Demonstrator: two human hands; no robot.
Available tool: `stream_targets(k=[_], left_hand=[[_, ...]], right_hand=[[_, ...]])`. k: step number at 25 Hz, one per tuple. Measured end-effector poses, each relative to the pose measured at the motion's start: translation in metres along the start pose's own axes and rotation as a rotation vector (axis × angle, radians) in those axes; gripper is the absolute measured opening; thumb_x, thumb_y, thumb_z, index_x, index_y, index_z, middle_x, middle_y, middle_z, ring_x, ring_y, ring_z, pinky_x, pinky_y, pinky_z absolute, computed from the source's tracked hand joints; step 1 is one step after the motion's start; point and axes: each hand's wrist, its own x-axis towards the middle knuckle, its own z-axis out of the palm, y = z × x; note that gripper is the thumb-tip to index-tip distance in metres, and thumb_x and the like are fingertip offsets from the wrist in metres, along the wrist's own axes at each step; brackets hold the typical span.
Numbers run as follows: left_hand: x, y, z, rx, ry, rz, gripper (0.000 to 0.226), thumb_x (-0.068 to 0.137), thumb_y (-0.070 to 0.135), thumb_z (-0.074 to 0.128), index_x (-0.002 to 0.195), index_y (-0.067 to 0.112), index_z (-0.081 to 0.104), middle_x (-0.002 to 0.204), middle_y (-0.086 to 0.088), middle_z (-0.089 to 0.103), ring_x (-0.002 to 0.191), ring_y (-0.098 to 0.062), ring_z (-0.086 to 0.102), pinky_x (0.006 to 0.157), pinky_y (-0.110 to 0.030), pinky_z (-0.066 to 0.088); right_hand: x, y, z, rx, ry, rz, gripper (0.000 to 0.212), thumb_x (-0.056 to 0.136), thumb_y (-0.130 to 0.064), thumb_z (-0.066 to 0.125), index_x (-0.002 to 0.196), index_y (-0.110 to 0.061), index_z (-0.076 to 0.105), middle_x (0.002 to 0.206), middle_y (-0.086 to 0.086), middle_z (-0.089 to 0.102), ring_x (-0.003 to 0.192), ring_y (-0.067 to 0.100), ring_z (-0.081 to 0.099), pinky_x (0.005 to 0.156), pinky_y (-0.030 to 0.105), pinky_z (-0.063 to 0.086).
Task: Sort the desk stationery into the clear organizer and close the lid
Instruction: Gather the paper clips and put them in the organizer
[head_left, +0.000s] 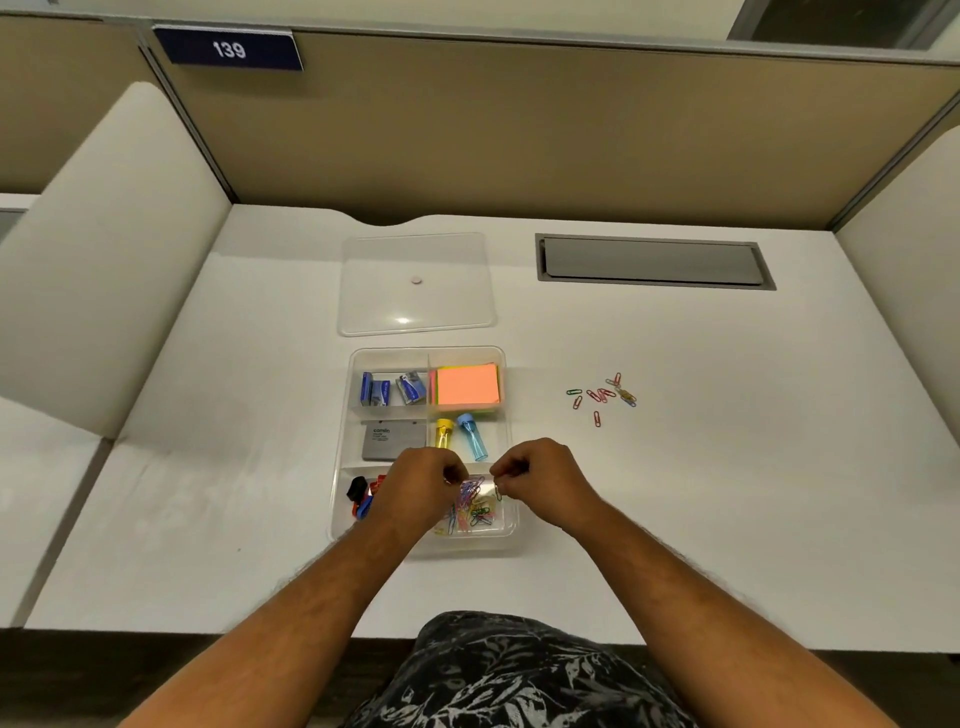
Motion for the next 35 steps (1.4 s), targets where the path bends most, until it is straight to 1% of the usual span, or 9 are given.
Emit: stream_targets(k=[3, 8, 16, 18, 20, 23, 27, 32, 35], left_hand=[[0.005, 0.004, 0.002, 0.099, -0.013, 0.015, 0.017, 0.087, 0.029, 0.077, 0.103, 0.028, 0.078, 0.096, 0.008, 0.077, 0.085, -0.008, 0.067, 0.082, -0.028, 0.057], [0.015, 0.016, 0.001, 0.165, 0.006, -0.004, 0.016, 0.090, 0.031, 0.072, 0.105, 0.032, 0.078, 0.099, 0.010, 0.077, 0.088, -0.008, 0.068, 0.085, -0.030, 0.057], [0.081, 0.090, 0.050, -0.097, 0.008, 0.222, 0.030, 0.086, 0.014, 0.075, 0.112, 0.028, 0.071, 0.114, 0.009, 0.068, 0.099, -0.009, 0.064, 0.088, -0.030, 0.057], [0.108, 0.109, 0.069, -0.042, -0.017, 0.285, 0.040, 0.084, 0.013, 0.075, 0.121, 0.025, 0.068, 0.126, 0.006, 0.063, 0.111, -0.015, 0.062, 0.096, -0.035, 0.054], [0.133, 0.125, 0.086, 0.035, -0.077, 0.310, 0.059, 0.082, 0.011, 0.076, 0.136, 0.024, 0.059, 0.145, 0.002, 0.052, 0.130, -0.020, 0.052, 0.110, -0.034, 0.044], [0.166, 0.140, 0.105, 0.125, -0.136, 0.268, 0.081, 0.083, 0.013, 0.076, 0.154, 0.024, 0.039, 0.159, 0.000, 0.034, 0.141, -0.023, 0.036, 0.113, -0.033, 0.036], [0.194, 0.150, 0.111, 0.146, -0.080, 0.249, 0.081, 0.085, 0.010, 0.074, 0.154, 0.030, 0.038, 0.148, 0.002, 0.042, 0.127, -0.021, 0.049, 0.093, -0.026, 0.043], [0.202, 0.158, 0.117, 0.080, -0.057, 0.285, 0.051, 0.091, 0.019, 0.069, 0.140, 0.026, 0.056, 0.124, 0.005, 0.055, 0.103, -0.016, 0.059, 0.080, -0.028, 0.047], [0.206, 0.160, 0.118, 0.100, -0.059, 0.290, 0.018, 0.090, 0.024, 0.068, 0.108, 0.025, 0.070, 0.098, 0.008, 0.054, 0.084, -0.015, 0.058, 0.069, -0.031, 0.046]], right_hand=[[0.001, 0.008, -0.011, 0.210, -0.013, 0.061, 0.015, 0.076, -0.007, 0.087, 0.086, -0.013, 0.080, 0.075, 0.004, 0.078, 0.073, 0.019, 0.078, 0.079, 0.036, 0.065], [0.016, 0.027, -0.036, 0.512, -0.060, 0.099, 0.012, 0.086, 0.002, 0.076, 0.096, -0.003, 0.078, 0.088, 0.018, 0.077, 0.088, 0.032, 0.078, 0.083, 0.037, 0.065], [0.066, 0.086, -0.090, 0.318, 0.142, 0.134, 0.021, 0.079, -0.009, 0.074, 0.095, -0.022, 0.078, 0.087, -0.004, 0.078, 0.083, 0.017, 0.074, 0.092, 0.044, 0.060], [0.078, 0.103, -0.103, 0.131, 0.248, 0.082, 0.041, 0.077, -0.010, 0.081, 0.117, -0.018, 0.072, 0.108, -0.003, 0.071, 0.093, 0.016, 0.069, 0.096, 0.042, 0.056], [0.087, 0.120, -0.115, -0.141, 0.324, 0.086, 0.078, 0.076, -0.031, 0.087, 0.144, -0.017, 0.052, 0.133, 0.000, 0.053, 0.116, 0.020, 0.057, 0.099, 0.040, 0.055], [0.099, 0.132, -0.125, -0.371, 0.255, 0.201, 0.120, 0.064, -0.061, 0.088, 0.157, -0.016, 0.028, 0.144, 0.000, 0.034, 0.128, 0.025, 0.039, 0.094, 0.044, 0.055], [0.118, 0.136, -0.129, -0.389, 0.223, 0.088, 0.084, 0.078, -0.043, 0.086, 0.147, -0.018, 0.047, 0.128, 0.002, 0.047, 0.114, 0.025, 0.052, 0.088, 0.040, 0.056], [0.130, 0.131, -0.132, -0.368, 0.250, -0.009, 0.013, 0.090, -0.026, 0.072, 0.100, -0.017, 0.070, 0.089, 0.002, 0.053, 0.080, 0.023, 0.059, 0.066, 0.040, 0.052], [0.136, 0.128, -0.134, -0.399, 0.236, -0.006, 0.013, 0.094, -0.023, 0.062, 0.088, -0.015, 0.070, 0.080, -0.001, 0.049, 0.073, 0.022, 0.056, 0.061, 0.036, 0.044]])
